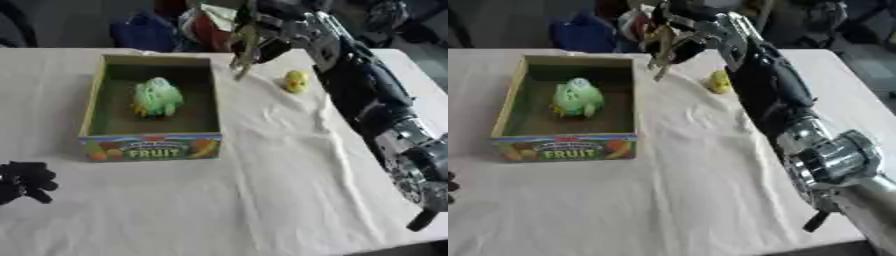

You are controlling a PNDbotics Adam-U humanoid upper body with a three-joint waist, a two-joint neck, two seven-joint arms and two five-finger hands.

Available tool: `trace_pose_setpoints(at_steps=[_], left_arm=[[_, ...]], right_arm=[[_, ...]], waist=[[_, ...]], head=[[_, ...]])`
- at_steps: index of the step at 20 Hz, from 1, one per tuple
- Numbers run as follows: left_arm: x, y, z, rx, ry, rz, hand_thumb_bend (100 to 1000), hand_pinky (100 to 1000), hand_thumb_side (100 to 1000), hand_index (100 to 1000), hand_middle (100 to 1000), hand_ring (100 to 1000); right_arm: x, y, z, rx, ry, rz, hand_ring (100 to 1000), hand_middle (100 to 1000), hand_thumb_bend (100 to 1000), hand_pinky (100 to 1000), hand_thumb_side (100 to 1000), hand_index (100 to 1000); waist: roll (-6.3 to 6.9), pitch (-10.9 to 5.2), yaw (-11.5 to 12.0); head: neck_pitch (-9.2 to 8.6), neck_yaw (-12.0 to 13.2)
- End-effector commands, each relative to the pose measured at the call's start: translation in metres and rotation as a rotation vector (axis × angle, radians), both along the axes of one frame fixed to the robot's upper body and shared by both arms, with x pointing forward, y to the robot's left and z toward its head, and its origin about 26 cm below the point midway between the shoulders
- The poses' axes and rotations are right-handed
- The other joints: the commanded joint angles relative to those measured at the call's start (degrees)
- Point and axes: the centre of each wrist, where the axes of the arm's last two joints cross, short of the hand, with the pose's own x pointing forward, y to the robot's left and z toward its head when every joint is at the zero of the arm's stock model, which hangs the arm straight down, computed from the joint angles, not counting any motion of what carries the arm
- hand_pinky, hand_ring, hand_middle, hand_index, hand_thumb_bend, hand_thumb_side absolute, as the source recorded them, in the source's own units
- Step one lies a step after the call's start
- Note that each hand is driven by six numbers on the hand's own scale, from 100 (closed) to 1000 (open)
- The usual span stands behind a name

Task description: Pick up objects on the table and place them in the box.

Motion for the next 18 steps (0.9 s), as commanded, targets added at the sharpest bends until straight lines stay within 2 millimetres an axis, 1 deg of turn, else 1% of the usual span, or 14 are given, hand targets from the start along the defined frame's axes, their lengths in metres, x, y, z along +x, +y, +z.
trace_pose_setpoints(at_steps=[1, 6, 12, 14, 16, 18], left_arm=[[0.0, 0.001, 0.005, 0.022, -0.012, -0.016, 342, 583, 985, 818, 666, 669], [0.001, -0.001, 0.005, 0.022, -0.008, -0.034, 343, 582, 984, 818, 666, 669], [0.001, -0.005, 0.005, 0.018, -0.006, -0.05, 343, 582, 991, 818, 666, 669], [0.002, -0.005, 0.006, 0.017, -0.007, -0.053, 343, 583, 990, 818, 666, 669], [0.002, -0.006, 0.005, 0.017, -0.006, -0.055, 343, 583, 992, 818, 666, 670], [0.002, -0.006, 0.005, 0.017, -0.005, -0.053, 343, 582, 992, 818, 665, 670]], right_arm=[[0.0, 0.008, 0.026, -0.024, -0.042, 0.056, 598, 363, 100, 615, 228, 482], [0.005, 0.028, 0.021, -0.027, -0.014, 0.085, 596, 363, 100, 613, 228, 483], [0.008, 0.045, -0.004, -0.066, 0.056, 0.089, 600, 377, 100, 612, 237, 502], [0.008, 0.051, -0.013, -0.09, 0.073, 0.093, 605, 399, 100, 615, 245, 526], [0.008, 0.056, -0.019, -0.118, 0.074, 0.101, 623, 455, 100, 628, 272, 583], [0.007, 0.06, -0.024, -0.157, 0.063, 0.114, 653, 509, 100, 651, 330, 647]], waist=[[0.08, -1.27, 0.4], [-0.12, -1.46, 1.9], [-0.03, -1.13, 3.8], [-0.09, -1.02, 4.1], [-0.17, -0.95, 4.3], [-0.24, -0.92, 4.4]], head=[[0.25, -0.8], [0.15, -2.2], [-0.03, -3.9], [0.08, -4.2], [0.1, -4.2], [0.12, -4.3]])
